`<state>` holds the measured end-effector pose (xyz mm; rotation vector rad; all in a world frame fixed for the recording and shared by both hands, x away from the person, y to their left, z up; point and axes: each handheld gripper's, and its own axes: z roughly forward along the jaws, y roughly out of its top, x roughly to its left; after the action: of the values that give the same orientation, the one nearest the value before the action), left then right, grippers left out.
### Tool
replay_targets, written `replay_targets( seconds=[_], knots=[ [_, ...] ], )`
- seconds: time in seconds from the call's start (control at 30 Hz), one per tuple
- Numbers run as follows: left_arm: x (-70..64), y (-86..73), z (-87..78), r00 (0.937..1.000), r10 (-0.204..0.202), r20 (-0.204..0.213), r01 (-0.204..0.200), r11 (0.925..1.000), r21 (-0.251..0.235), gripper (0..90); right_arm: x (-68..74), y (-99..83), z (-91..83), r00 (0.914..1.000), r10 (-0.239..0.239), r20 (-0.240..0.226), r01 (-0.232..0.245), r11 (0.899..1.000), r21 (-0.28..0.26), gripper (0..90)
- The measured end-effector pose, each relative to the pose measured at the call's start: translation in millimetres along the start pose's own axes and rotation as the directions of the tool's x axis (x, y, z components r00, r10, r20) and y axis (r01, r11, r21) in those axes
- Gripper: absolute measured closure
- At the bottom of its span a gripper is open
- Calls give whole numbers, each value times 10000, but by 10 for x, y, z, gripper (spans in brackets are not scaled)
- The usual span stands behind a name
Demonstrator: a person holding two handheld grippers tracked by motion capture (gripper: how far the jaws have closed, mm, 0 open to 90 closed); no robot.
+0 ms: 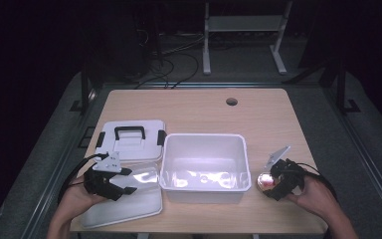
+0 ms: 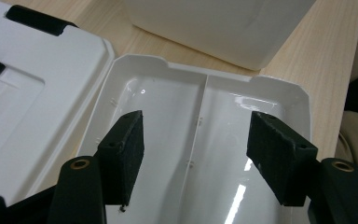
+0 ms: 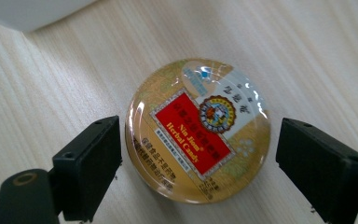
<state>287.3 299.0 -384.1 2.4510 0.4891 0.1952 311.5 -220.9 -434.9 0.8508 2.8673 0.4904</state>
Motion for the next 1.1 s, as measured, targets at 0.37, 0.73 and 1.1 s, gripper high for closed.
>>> replay_targets(
  seconds=[0.37,0.73,1.1],
  knots=[
    [2,-64,-27,9998,-171,-99,168,9995,-249,327,11,129,81,9986,-533,-35,534,9952,823,166],
    [15,-94,-40,9996,-280,-79,276,9988,-408,318,1,146,113,9973,-737,-62,740,9917,1051,194],
    [27,-151,-59,9989,-472,-59,467,9965,-689,284,-41,154,-40,9926,-1214,17,1205,9865,1110,200]
  ],
)
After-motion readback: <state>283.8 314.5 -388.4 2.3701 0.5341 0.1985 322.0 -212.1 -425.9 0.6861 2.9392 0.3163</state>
